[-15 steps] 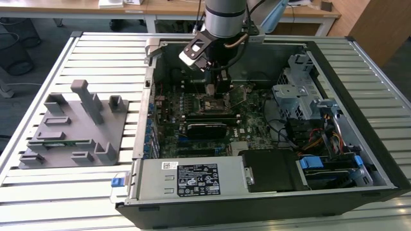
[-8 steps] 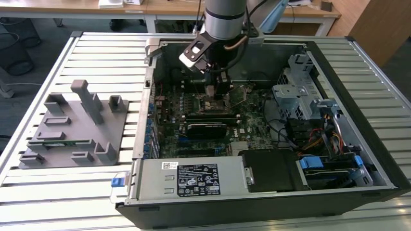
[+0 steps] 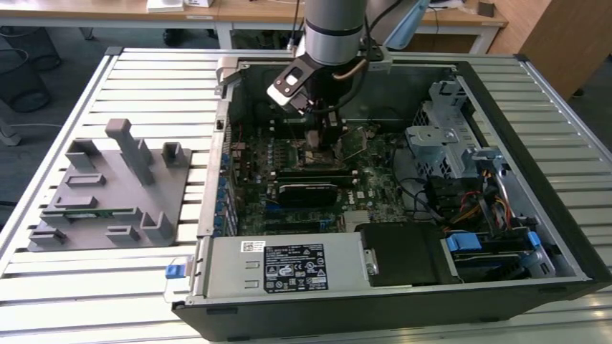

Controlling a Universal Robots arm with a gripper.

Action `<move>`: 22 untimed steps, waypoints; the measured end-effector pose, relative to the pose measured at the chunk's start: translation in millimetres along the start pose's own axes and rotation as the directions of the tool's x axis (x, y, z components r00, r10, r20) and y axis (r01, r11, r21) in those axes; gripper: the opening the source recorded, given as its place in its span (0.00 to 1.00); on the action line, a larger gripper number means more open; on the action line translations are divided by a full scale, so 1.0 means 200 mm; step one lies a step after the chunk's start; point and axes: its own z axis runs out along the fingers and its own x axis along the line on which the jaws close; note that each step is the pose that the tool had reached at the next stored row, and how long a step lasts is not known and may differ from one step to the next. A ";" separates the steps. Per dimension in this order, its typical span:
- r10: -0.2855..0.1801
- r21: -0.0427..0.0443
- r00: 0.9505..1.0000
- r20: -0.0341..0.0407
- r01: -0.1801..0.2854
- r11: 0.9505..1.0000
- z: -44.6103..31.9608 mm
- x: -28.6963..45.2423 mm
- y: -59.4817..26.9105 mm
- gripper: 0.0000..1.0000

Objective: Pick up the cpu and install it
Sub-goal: 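Place the cpu into insertion slot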

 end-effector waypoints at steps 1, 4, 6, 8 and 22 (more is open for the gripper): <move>0.000 -0.002 1.000 0.000 0.000 1.000 0.006 0.000 0.000 0.54; 0.000 -0.008 1.000 0.001 0.000 1.000 0.024 0.000 0.000 0.54; 0.000 -0.008 1.000 0.001 0.000 1.000 0.040 0.000 0.000 0.54; 0.000 -0.008 1.000 0.001 0.000 1.000 0.058 0.000 -0.001 0.54; 0.007 -0.008 1.000 0.001 -0.007 1.000 0.118 0.000 -0.004 0.54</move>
